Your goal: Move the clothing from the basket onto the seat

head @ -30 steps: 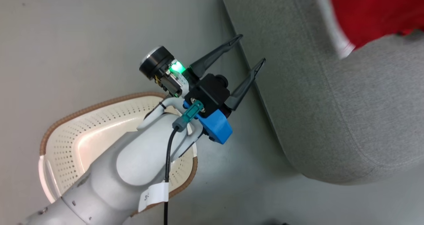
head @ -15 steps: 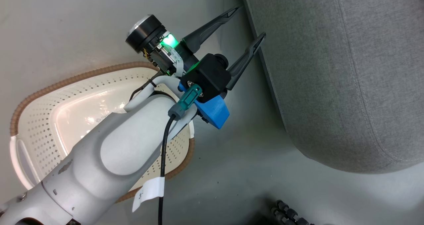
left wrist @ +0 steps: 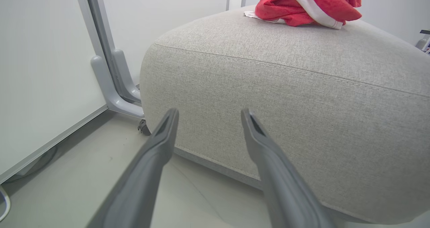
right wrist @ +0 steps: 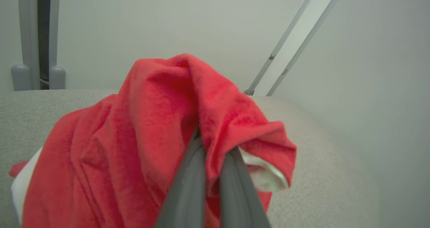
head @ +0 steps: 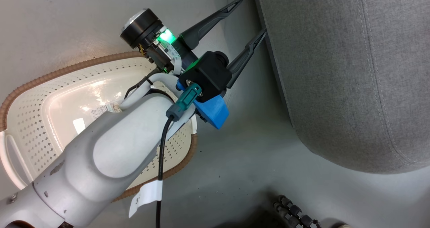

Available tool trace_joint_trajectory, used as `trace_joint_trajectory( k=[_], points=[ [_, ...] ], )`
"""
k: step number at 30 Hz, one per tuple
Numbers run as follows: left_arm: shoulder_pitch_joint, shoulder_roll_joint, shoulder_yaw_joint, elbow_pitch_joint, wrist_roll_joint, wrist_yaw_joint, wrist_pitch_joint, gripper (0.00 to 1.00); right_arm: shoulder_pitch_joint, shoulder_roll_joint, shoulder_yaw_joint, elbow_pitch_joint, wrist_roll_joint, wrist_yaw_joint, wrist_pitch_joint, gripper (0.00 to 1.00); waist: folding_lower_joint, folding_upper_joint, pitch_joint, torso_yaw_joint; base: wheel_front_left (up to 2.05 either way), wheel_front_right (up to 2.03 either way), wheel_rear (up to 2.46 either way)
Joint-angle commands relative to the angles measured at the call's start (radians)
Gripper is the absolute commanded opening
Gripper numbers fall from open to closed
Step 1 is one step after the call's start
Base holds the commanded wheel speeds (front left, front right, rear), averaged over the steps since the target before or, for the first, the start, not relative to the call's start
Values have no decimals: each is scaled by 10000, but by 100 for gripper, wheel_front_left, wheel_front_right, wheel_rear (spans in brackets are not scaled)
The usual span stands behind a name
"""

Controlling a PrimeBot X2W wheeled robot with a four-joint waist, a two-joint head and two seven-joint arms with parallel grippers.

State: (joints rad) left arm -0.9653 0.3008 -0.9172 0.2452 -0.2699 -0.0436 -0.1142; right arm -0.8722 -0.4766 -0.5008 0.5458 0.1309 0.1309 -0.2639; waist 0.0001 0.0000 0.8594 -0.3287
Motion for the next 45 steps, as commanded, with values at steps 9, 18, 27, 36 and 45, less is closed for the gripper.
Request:
trace_joint_trajectory(
  k=[9,18,27,36,45],
  points=[
    [-120,109,-40,-50,-35,120,-23,100,-1,281,279,673,-37,-2,-5,100,-1,0,-43,6,0,0,0],
    [196,-146,-50,302,-276,250,-562,100,1531,554,-455,-707,373,-2,-5,100,-1,0,-922,-3,0,0,0],
    [874,-533,323,1002,-836,527,-1317,100,3097,713,-634,-2388,417,-2,-4,100,-1,0,-2503,331,0,0,0],
    [1948,-715,1523,805,-931,863,-1514,100,3860,943,1082,-3707,284,-1,-5,100,-1,0,-3962,1115,0,0,0],
    [3593,-895,3539,88,-414,993,-1521,100,4105,1179,3288,-4146,52,-1,-5,100,-1,0,-5262,2024,0,0,0]
  ],
)
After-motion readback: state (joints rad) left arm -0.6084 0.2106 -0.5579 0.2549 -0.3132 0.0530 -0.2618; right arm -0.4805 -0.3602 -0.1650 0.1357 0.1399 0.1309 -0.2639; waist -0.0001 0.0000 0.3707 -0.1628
